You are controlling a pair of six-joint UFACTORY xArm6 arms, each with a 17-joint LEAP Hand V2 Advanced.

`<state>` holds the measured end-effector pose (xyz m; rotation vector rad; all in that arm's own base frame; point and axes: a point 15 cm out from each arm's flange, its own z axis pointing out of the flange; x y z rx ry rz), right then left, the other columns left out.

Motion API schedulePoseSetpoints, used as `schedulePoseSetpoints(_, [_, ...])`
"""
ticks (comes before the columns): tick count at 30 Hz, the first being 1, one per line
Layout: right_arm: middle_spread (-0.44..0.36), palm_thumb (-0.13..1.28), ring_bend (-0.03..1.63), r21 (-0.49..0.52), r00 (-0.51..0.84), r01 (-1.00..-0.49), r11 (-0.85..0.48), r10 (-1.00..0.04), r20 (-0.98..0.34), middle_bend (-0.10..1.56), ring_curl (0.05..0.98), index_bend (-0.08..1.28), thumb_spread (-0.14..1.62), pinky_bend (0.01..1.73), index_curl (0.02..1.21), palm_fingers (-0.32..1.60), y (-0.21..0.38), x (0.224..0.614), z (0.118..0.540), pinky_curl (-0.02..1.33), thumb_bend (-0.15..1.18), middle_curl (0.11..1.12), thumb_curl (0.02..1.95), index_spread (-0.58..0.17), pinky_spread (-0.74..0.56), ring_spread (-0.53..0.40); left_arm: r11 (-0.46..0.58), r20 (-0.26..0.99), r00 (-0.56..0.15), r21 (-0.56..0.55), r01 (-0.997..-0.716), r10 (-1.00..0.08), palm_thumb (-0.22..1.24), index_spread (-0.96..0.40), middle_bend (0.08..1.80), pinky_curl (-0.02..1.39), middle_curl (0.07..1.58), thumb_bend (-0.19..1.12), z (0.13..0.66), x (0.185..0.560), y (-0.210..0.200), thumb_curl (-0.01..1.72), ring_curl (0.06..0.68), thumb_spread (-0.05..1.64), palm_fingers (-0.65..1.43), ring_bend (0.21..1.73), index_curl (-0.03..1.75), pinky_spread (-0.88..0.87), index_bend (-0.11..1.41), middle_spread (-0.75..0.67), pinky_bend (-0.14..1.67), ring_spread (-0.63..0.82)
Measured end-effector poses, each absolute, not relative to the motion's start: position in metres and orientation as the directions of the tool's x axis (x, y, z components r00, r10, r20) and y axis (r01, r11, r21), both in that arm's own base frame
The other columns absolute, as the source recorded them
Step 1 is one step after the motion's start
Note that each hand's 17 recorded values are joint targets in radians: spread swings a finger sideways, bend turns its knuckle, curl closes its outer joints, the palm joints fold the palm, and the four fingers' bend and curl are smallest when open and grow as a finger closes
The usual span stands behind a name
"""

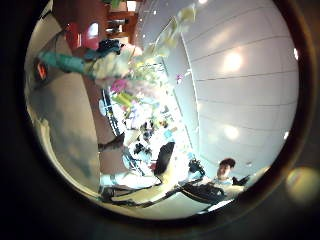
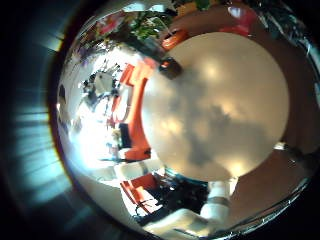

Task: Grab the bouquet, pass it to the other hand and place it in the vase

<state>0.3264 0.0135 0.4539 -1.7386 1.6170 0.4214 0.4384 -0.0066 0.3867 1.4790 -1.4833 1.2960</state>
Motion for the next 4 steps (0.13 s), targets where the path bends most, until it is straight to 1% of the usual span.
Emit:
schedulePoseSetpoints(1, [-0.055, 0.70, 0.56, -0.280, 0.156, -0.959, 0.041, -0.749, -0.644, 0.26, 0.129, 0.19, 1.00, 0.55, 0.42, 0.58, 0.009, 0.327, 0.458, 0.05, -0.02, 0.37, 0.53, -0.397, 0.50, 0.034, -0.106, 0.928, -0.114, -0.161, -0.981, -0.356, 0.29, 0.26, 0.16, 0.35, 0.27, -0.03, 0.379, 0.432, -0.007, 0.35, 0.162, 0.90, -0.14, 0.48, 0.25, 0.58, 0.13, 0.60, 0.19, 0.64])
schedulePoseSetpoints(3, [-0.061, 0.70, 0.57, -0.293, 0.162, -0.956, 0.037, -0.762, -0.627, 0.26, 0.127, 0.20, 1.01, 0.54, 0.42, 0.60, 0.010, 0.329, 0.464, 0.05, -0.02, 0.37, 0.53, -0.400, 0.50, 0.022, -0.069, 0.903, -0.070, -0.110, -0.992, -0.425, 0.29, 0.26, 0.16, 0.34, 0.26, -0.03, 0.370, 0.420, -0.008, 0.35, 0.162, 0.91, -0.13, 0.47, 0.24, 0.58, 0.13, 0.60, 0.18, 0.64])
schedulePoseSetpoints(4, [-0.063, 0.70, 0.56, -0.303, 0.167, -0.952, 0.036, -0.771, -0.615, 0.27, 0.126, 0.20, 1.01, 0.53, 0.43, 0.61, 0.009, 0.331, 0.468, 0.04, -0.02, 0.37, 0.53, -0.401, 0.50, 0.018, -0.052, 0.889, -0.066, -0.100, -0.994, -0.454, 0.29, 0.26, 0.16, 0.34, 0.26, -0.03, 0.369, 0.414, -0.011, 0.35, 0.162, 0.91, -0.13, 0.47, 0.24, 0.58, 0.13, 0.60, 0.18, 0.64])
